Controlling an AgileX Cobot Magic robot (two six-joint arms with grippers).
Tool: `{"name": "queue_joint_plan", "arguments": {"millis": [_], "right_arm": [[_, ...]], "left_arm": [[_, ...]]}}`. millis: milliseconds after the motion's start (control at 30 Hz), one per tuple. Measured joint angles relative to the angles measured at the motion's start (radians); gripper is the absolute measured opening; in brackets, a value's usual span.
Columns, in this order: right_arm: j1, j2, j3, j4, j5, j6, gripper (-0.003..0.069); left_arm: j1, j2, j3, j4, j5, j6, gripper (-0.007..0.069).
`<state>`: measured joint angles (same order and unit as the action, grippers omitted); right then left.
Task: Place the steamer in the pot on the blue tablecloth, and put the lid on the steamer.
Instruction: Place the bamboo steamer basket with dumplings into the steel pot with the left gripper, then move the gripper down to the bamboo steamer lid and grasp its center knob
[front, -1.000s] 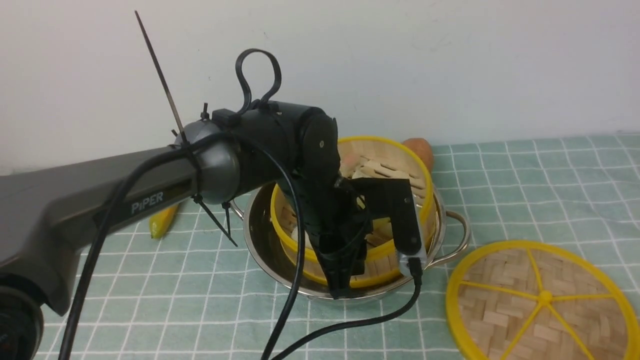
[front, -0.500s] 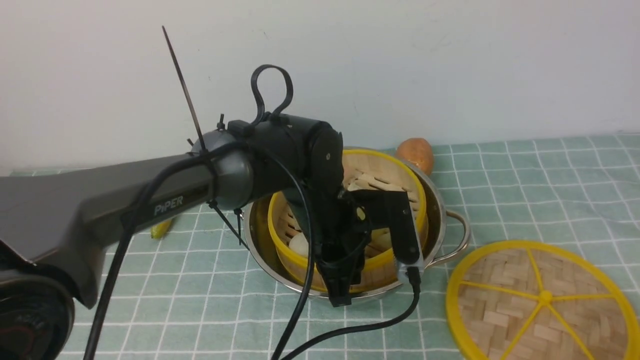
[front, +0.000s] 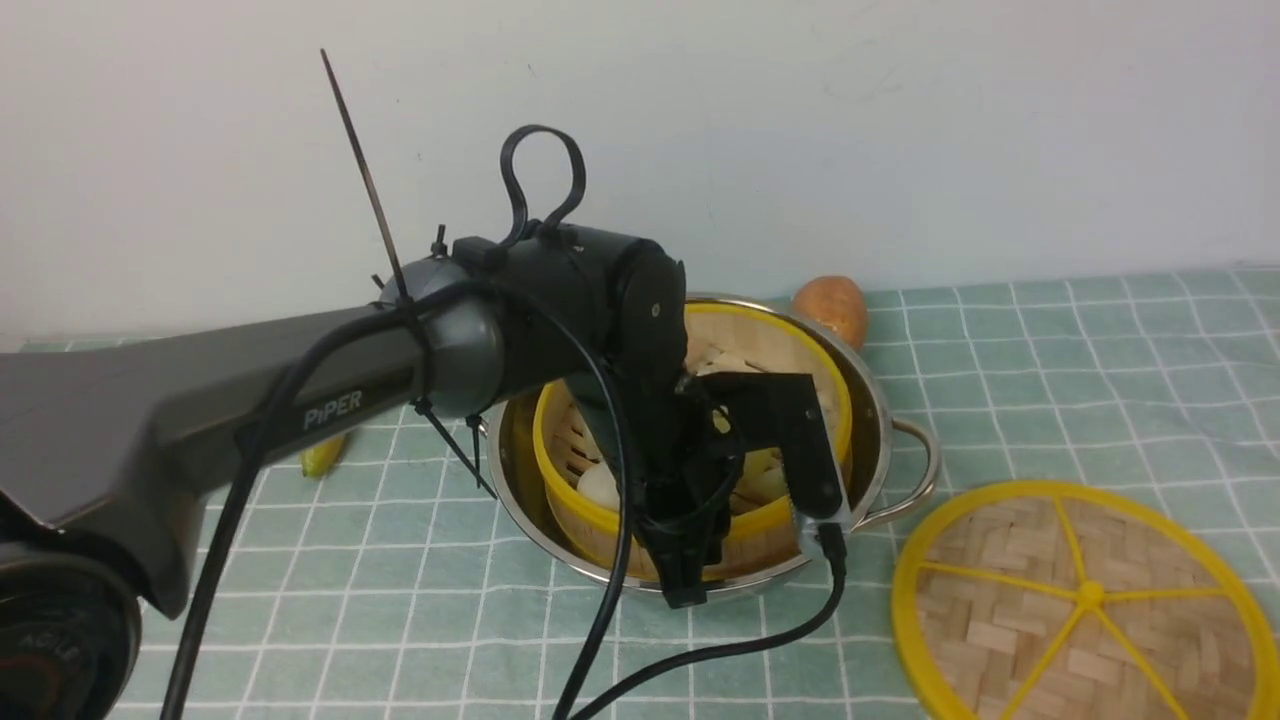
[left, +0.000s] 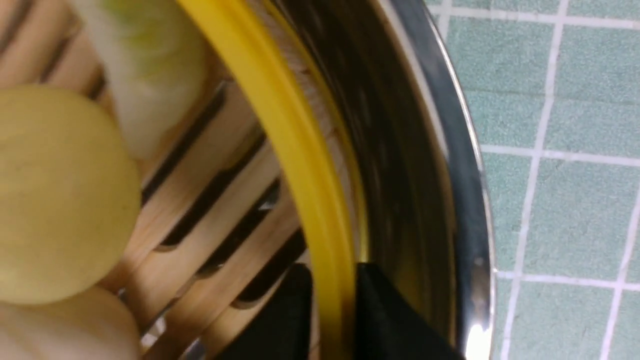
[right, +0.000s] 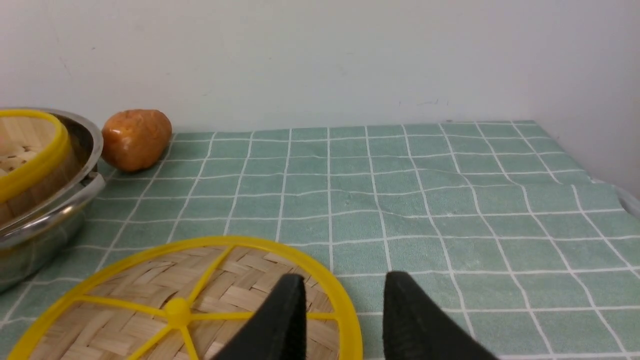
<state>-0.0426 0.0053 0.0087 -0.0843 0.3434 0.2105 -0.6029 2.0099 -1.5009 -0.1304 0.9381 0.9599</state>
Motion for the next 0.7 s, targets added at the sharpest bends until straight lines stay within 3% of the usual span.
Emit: {"name": "queue_joint_plan", "arguments": {"millis": [33, 133, 167, 200, 333, 433, 700], "right_arm": [[0.0, 0.0, 0.0, 0.0, 0.0, 0.0, 0.0244], [0.0, 0.0, 0.0, 0.0, 0.0, 0.0, 0.0244], [0.0, 0.0, 0.0, 0.0, 0.0, 0.0, 0.0244], [0.0, 0.0, 0.0, 0.0, 0.0, 0.0, 0.0244], [0.0, 0.0, 0.0, 0.0, 0.0, 0.0, 0.0244], [0.0, 0.0, 0.0, 0.0, 0.0, 0.0, 0.0244], [0.0, 0.0, 0.0, 0.0, 0.0, 0.0, 0.0244]], "left_arm": [[0.0, 0.0, 0.0, 0.0, 0.001, 0.0, 0.0165], [0.0, -0.005, -0.005, 0.008, 0.004, 0.0, 0.0321], [0.0, -0.005, -0.005, 0.008, 0.004, 0.0, 0.0321], [0.0, -0.005, -0.007, 0.01, 0.004, 0.0, 0.0398], [0.0, -0.007, -0.008, 0.019, 0.002, -0.017, 0.0514], [0.0, -0.031, -0.008, 0.062, 0.004, -0.052, 0.0563], [0.0, -0.183, -0.008, 0.142, 0.002, -0.078, 0.0576]]}}
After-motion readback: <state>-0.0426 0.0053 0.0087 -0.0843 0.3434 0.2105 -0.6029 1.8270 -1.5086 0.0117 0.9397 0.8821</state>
